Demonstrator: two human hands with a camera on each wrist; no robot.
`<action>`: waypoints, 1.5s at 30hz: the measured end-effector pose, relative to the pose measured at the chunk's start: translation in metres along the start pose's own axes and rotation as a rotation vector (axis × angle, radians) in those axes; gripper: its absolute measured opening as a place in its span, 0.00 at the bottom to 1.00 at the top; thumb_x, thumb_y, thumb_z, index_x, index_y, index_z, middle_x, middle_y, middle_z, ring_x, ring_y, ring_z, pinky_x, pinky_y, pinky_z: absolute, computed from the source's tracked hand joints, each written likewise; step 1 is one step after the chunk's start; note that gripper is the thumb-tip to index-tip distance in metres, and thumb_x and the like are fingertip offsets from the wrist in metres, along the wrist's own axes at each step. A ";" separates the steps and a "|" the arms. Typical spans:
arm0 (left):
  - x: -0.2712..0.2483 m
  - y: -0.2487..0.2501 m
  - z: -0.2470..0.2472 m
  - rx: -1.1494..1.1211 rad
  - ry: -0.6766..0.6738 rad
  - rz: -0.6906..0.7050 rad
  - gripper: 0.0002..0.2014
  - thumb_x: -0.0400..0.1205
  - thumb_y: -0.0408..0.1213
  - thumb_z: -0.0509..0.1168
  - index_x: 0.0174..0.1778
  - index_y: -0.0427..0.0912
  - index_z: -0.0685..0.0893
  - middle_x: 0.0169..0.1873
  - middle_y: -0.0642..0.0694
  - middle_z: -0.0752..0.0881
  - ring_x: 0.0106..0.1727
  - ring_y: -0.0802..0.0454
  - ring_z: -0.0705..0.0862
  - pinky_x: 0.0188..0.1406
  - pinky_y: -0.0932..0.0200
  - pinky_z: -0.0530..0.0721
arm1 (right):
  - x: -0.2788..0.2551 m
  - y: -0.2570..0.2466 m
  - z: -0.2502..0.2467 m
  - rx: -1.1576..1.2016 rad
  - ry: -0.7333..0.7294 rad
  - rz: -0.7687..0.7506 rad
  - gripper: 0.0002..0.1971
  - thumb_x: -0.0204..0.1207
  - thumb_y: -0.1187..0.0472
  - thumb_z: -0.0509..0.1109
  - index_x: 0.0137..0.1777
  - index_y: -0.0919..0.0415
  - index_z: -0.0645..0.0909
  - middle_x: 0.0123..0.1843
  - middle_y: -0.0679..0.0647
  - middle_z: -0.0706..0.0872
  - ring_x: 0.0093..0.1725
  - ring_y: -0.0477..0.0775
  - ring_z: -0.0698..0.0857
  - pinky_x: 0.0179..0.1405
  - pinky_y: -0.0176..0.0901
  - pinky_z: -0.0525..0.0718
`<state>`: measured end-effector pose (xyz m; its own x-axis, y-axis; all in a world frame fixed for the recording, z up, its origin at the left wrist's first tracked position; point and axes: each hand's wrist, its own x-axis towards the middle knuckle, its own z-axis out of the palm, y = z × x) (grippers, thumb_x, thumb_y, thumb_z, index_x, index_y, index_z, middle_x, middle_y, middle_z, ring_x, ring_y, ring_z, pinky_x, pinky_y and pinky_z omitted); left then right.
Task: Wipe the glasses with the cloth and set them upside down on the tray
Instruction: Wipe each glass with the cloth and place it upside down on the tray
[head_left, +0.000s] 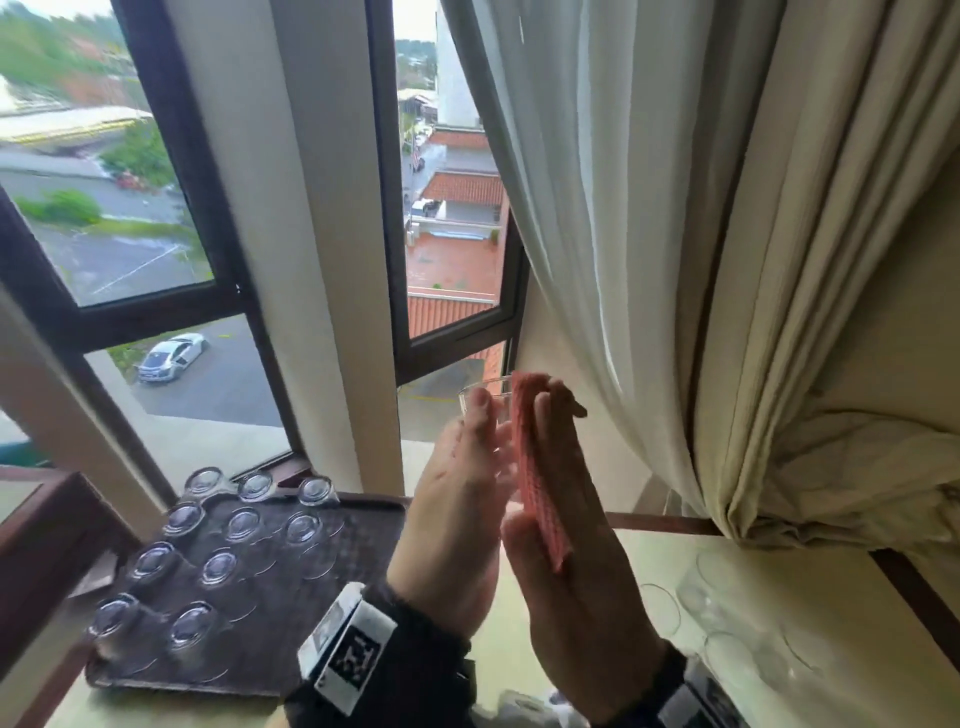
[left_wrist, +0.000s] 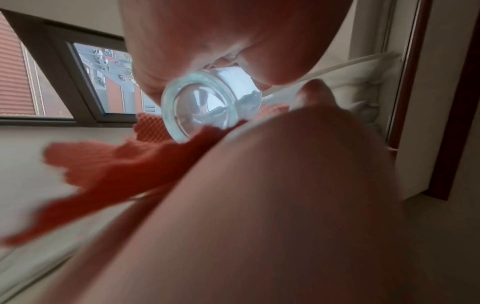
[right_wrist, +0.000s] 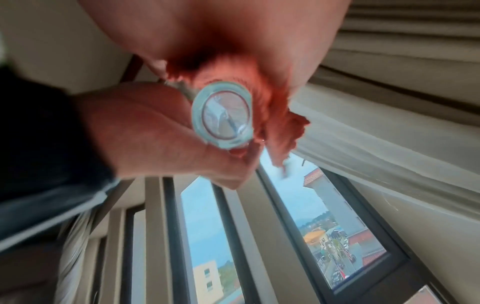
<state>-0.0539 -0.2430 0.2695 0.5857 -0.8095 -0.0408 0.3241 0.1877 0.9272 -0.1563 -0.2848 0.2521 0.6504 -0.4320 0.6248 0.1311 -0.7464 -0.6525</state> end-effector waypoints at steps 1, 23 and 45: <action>0.001 0.006 -0.006 0.006 0.017 -0.001 0.31 0.92 0.64 0.54 0.76 0.42 0.83 0.70 0.41 0.89 0.74 0.43 0.87 0.80 0.35 0.79 | -0.004 -0.002 0.005 0.004 -0.004 -0.025 0.33 0.90 0.46 0.50 0.89 0.64 0.51 0.92 0.55 0.51 0.90 0.62 0.51 0.87 0.62 0.57; -0.026 0.051 -0.028 0.187 -0.076 0.215 0.27 0.88 0.68 0.50 0.63 0.54 0.84 0.55 0.43 0.88 0.56 0.48 0.87 0.70 0.43 0.86 | 0.012 -0.031 0.023 0.313 0.144 0.183 0.37 0.84 0.31 0.55 0.86 0.51 0.62 0.70 0.54 0.81 0.61 0.53 0.88 0.56 0.48 0.88; -0.032 0.050 -0.004 0.086 -0.215 0.028 0.25 0.83 0.56 0.67 0.72 0.46 0.81 0.45 0.59 0.93 0.48 0.64 0.91 0.54 0.63 0.85 | 0.038 -0.032 -0.010 0.339 0.239 0.183 0.40 0.81 0.29 0.57 0.86 0.55 0.65 0.81 0.56 0.77 0.81 0.60 0.75 0.79 0.68 0.73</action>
<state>-0.0535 -0.2058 0.3153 0.4185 -0.9064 0.0571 0.2402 0.1711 0.9555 -0.1433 -0.2822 0.3013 0.5001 -0.6757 0.5416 0.2931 -0.4563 -0.8401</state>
